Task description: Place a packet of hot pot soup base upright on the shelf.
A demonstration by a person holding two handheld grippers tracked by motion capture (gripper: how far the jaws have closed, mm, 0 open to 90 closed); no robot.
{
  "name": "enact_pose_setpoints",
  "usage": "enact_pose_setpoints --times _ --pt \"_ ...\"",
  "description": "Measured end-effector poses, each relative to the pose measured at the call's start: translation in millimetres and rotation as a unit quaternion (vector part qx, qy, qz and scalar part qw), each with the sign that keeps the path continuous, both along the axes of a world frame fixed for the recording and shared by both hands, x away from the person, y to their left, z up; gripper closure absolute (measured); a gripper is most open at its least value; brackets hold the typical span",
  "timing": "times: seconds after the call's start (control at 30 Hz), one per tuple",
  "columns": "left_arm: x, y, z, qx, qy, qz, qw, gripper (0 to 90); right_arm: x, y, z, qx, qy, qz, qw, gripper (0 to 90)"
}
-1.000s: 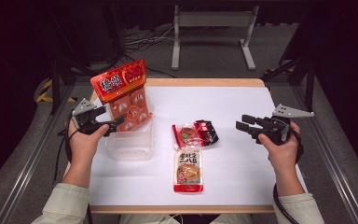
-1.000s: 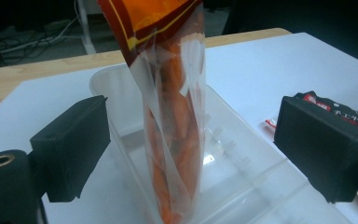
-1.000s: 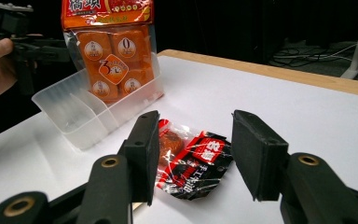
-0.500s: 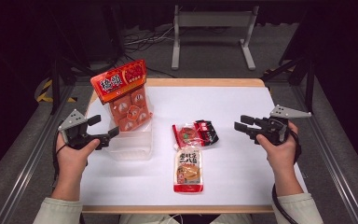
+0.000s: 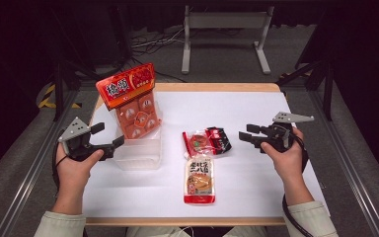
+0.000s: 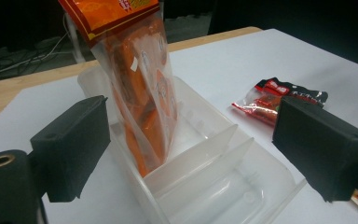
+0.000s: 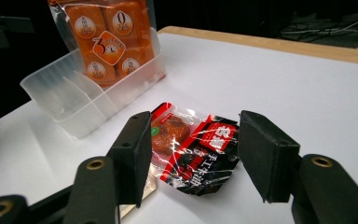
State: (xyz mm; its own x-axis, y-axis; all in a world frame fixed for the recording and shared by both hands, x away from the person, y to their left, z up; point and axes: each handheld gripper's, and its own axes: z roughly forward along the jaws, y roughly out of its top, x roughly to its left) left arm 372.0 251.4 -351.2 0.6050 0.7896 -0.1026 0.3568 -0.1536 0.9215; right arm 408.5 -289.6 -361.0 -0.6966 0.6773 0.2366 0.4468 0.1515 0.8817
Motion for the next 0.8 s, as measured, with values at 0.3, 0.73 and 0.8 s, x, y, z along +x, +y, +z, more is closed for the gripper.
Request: enact_pose_setpoints --times 0.3,0.73,0.8 --pt "0.1 -3.7 1.8 -0.001 -0.005 -0.005 1.0 11.3 15.6 13.3 -29.7 -0.021 0.043 -0.015 0.9987 44.1" --pt "0.8 -7.2 -1.2 0.0 -0.003 -0.01 0.9999 11.4 26.8 25.6 -63.3 -0.056 0.08 -0.02 0.995 41.1" --pt "1.0 -7.8 -1.5 0.003 -0.002 -0.011 0.9999 11.4 27.9 26.7 -66.1 -0.058 0.087 -0.019 0.9943 40.3"
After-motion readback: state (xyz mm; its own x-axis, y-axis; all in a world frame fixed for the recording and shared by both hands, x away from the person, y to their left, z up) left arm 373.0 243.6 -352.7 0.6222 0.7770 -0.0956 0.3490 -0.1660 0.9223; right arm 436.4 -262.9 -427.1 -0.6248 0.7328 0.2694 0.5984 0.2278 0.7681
